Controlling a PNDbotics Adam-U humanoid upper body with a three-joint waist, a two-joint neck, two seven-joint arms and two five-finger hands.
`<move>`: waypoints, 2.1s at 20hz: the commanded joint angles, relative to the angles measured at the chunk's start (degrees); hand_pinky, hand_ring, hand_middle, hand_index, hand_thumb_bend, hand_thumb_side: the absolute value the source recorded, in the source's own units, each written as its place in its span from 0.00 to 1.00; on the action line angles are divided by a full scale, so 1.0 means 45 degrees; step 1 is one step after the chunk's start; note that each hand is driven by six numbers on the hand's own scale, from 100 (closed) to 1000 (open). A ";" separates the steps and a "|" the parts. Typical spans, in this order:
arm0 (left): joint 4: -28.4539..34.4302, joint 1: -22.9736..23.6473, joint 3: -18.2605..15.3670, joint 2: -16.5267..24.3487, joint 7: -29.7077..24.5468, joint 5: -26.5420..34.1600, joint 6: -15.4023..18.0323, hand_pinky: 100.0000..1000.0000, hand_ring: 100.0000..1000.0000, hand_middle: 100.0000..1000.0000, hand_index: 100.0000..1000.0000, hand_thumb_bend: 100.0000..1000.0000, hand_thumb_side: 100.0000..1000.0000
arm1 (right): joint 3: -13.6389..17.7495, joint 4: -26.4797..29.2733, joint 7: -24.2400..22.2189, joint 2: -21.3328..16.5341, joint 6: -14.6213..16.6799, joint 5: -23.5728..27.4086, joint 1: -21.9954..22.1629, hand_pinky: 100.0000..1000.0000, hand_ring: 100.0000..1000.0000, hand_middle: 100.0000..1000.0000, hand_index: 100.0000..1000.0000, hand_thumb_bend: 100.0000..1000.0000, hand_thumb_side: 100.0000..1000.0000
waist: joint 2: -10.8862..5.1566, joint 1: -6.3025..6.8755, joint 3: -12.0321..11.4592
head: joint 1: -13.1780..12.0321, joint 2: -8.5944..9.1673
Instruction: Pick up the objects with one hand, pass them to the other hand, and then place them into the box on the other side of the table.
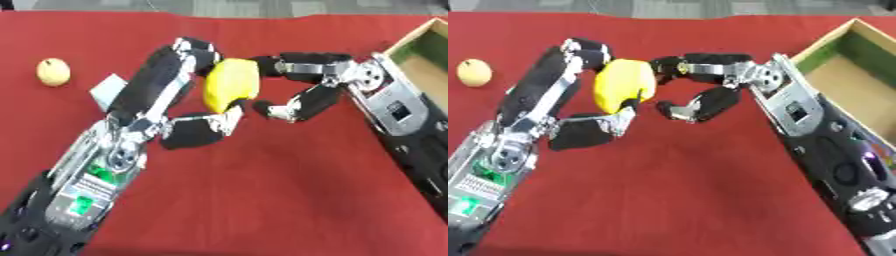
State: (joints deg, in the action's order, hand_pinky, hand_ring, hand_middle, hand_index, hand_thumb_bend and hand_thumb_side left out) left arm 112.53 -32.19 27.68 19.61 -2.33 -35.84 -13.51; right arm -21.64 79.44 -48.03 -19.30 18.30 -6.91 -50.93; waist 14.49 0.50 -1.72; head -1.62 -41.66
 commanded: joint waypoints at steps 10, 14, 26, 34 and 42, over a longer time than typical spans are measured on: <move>-0.0519 -0.0199 0.0120 -0.0047 -0.0107 -0.0309 0.0025 0.56 0.43 0.35 0.46 0.00 0.17 | -0.0056 0.1078 -0.0390 -0.0242 -0.0231 0.1004 -0.0324 0.92 1.00 1.00 1.00 0.00 0.49 | -0.0322 -0.0036 -0.0019 | 0.0017 0.0114; -0.0628 -0.0248 0.0144 -0.0122 -0.0060 -0.0370 0.0072 0.56 0.43 0.35 0.46 0.00 0.17 | -0.0071 0.1287 -0.0620 -0.0248 -0.0359 0.1265 -0.0323 0.92 1.00 1.00 1.00 0.00 0.49 | -0.0319 -0.0042 -0.0027 | 0.0019 0.0119; -0.0817 -0.0315 0.0099 -0.0269 0.0249 -0.0581 -0.0093 0.55 0.43 0.35 0.46 0.00 0.17 | -0.0195 0.1503 -0.0875 -0.0293 -0.0188 0.1548 -0.0264 0.92 1.00 1.00 1.00 0.00 0.34 | -0.0309 -0.0043 -0.0018 | 0.0013 0.0112; -0.0793 -0.0435 0.0134 -0.0434 0.0311 -0.0527 -0.0086 0.55 0.43 0.34 0.46 0.00 0.18 | -0.0241 0.1506 -0.0875 -0.0256 -0.0190 0.1582 -0.0264 0.92 1.00 1.00 1.00 0.00 0.37 | -0.0310 -0.0056 -0.0045 | 0.0029 0.0103; -0.0792 -0.0480 0.0228 -0.0495 0.0259 -0.0482 0.0004 0.55 0.43 0.35 0.46 0.00 0.17 | -0.0073 0.1406 -0.0809 -0.0221 -0.0679 0.1725 -0.0253 0.90 1.00 0.92 0.92 0.00 0.32 | -0.0303 -0.0038 -0.0017 | 0.0038 0.0070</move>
State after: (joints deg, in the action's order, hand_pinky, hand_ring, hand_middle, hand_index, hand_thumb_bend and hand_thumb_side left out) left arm 108.42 -33.28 28.74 17.54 -1.11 -38.09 -13.69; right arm -22.64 84.65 -51.30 -19.89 15.25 0.20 -50.93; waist 14.49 0.29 -1.83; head -1.60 -41.64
